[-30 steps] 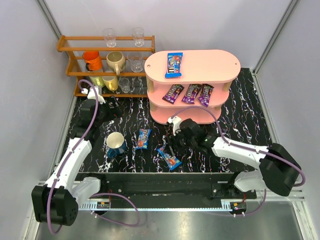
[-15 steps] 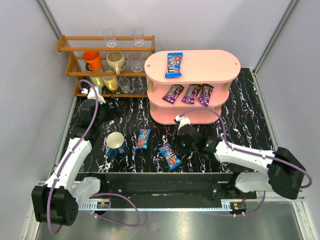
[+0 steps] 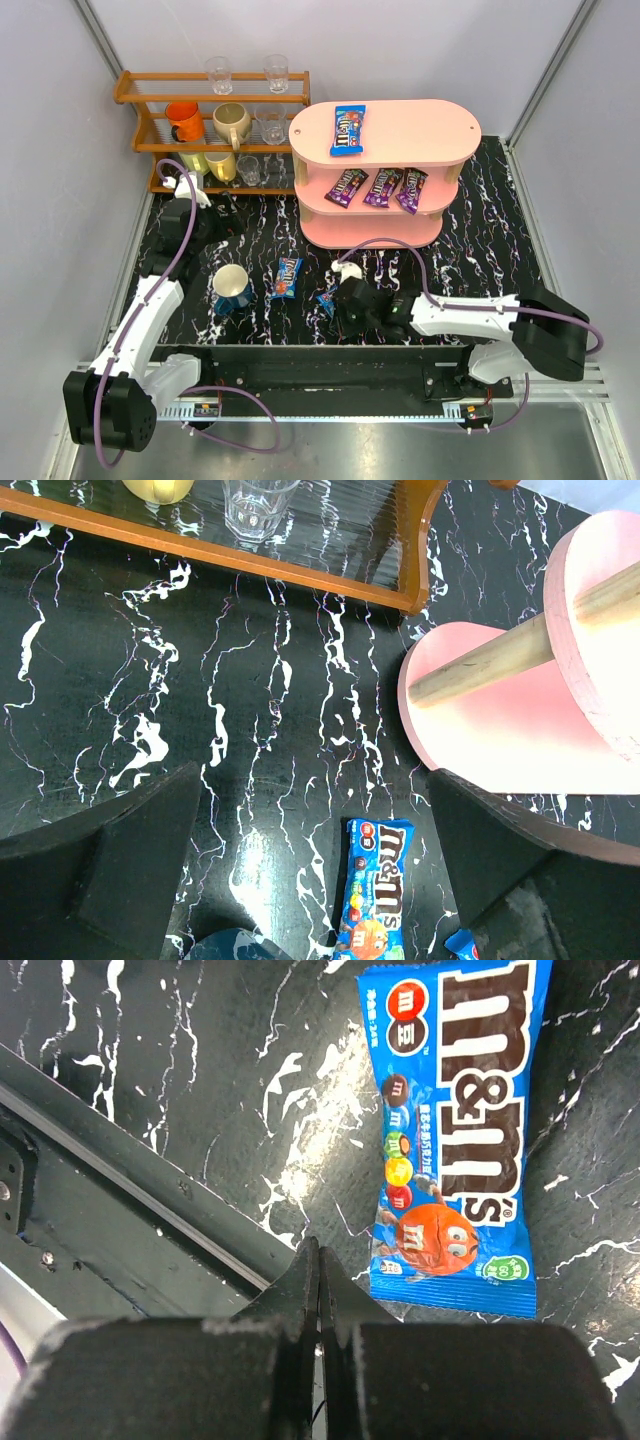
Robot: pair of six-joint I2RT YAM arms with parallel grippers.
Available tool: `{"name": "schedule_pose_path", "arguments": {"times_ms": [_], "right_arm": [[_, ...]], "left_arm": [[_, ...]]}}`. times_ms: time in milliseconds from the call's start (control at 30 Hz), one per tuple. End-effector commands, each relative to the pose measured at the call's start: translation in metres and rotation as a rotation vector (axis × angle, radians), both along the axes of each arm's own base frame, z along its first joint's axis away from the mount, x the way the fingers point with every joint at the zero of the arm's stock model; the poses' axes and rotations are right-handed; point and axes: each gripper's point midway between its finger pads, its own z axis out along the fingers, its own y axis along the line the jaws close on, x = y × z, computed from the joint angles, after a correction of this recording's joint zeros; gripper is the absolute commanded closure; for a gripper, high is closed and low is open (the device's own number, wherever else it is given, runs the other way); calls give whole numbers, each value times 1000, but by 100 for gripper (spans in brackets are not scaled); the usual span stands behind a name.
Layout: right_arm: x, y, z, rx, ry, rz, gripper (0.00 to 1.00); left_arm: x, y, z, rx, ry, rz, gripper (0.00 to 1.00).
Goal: Place and organize the candy bags onto the shelf
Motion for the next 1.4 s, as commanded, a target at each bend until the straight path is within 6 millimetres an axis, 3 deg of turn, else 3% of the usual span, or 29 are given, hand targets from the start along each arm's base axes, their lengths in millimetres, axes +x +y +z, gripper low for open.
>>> {"name": "schedule_pose_path", "arguments": {"times_ms": [0,400,767,1067,1367], "right_arm": [[0,10,3,39,16,-31,100],[-1,9,-23,-77,54,-14,100],[13,-24,-38,-222,8,-134,100],[19,-63,-50,-305,40,-232,100],[40,-94,-59,-352,78,-333,100]], "left_arm": [[10,1,28,-2,-79,3,1],[12,0,25,-6,-69,0,1],[12,-1,25,-5,-70,-4,1],[12,-1,25,-4,-68,-4,1],[12,0,23,-4,-63,-2,1]]}}
